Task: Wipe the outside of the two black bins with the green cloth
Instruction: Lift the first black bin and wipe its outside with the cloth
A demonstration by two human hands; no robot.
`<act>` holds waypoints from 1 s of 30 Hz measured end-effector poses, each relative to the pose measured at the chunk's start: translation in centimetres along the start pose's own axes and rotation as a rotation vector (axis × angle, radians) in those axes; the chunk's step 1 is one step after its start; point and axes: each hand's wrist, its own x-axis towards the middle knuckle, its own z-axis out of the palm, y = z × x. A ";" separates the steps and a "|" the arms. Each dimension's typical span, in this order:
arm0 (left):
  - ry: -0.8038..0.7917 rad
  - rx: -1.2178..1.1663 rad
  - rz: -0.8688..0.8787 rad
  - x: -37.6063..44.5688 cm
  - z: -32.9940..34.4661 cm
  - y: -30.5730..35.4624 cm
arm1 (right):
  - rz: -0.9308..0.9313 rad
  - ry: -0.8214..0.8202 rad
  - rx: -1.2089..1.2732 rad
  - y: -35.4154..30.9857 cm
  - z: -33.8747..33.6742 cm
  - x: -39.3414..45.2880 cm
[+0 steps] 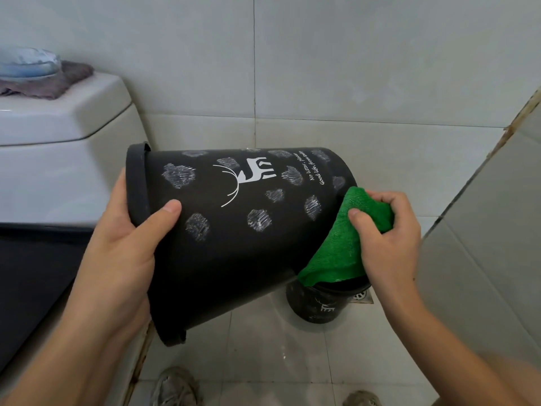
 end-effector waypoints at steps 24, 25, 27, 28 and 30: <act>-0.131 0.052 0.189 -2.2 1.5 -1.2 | -0.452 0.122 -0.328 -0.9 0.4 1.4; -0.118 0.051 0.190 -2.1 1.5 -1.2 | -0.463 0.070 -0.388 -0.9 0.4 1.3; -0.099 0.025 0.179 -2.0 1.5 -1.2 | -0.473 -0.020 -0.496 -0.7 0.3 1.0; -0.092 0.016 0.169 -2.0 1.5 -1.2 | -0.473 -0.040 -0.533 -0.6 0.3 0.9; -0.090 0.006 0.153 -2.1 1.7 -1.2 | -0.485 -0.044 -0.547 -0.4 0.2 0.9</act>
